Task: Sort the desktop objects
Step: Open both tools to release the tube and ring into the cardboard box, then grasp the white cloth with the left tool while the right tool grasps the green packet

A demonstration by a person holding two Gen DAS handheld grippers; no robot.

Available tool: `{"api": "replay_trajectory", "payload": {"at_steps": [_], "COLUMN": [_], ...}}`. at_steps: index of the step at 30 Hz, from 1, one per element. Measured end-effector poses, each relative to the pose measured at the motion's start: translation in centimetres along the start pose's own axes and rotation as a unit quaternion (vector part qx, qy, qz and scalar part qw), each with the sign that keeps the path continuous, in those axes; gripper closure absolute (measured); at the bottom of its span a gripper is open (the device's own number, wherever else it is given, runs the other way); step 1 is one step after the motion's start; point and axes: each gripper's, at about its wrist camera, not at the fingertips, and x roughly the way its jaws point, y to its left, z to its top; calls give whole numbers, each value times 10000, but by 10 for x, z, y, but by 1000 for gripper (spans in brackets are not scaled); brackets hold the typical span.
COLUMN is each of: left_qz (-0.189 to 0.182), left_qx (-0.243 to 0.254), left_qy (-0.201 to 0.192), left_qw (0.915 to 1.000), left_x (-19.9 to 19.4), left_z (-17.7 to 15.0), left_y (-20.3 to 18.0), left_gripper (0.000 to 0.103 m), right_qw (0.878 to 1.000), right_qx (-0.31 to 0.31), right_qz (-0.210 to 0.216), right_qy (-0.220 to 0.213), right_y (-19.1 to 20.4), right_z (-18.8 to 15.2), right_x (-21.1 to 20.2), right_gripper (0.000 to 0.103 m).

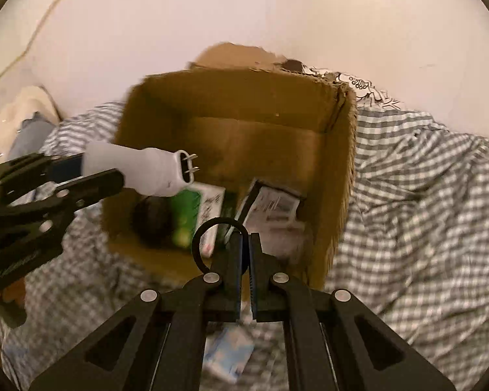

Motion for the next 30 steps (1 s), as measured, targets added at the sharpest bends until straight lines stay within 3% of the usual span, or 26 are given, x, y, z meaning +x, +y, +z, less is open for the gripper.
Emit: {"api": "replay_trajectory", "payload": {"at_steps": [3,5,6,7,9,14,18,24,30], "left_qz": [110,158,167,219,482,522,561,22,23], "left_qx": [-3,47,72,81,104,162,0,-368,-299], "left_qy": [58,125,151,132,-103,-248,-231,346,1195], "left_qw": [9999,9998,9997,9996,9987,9982,9982,9987,9924], "left_x": [24,33,36,37,28,-3,-35,-54,-31], "left_z": [9,15,17,18,18,2,-29,-104,-163], "left_y": [7,8,8,8,6,6,6,-25,-72], "left_gripper": [71,68,53,28,14,8,1,1,1], "right_qw": [9994,9990,9991,9991,9989,9986,9993,9979,9934], "right_qx": [221,357,364,372,404,502,313,43,253], "right_qz": [-151,-86,-113,-192,-235,-116,-203,-588,-548], "right_qy": [240,272,202,119,63,-105,-42,280,977], "right_y": [-15,-21,-23,-24,-27,-31,-29,-28,-40], "right_z": [19,25,27,28,29,12,-28,-102,-167], "right_x": [29,34,33,31,27,-3,-30,-59,-53], "right_gripper": [95,69,60,47,46,45,45,44,44]}}
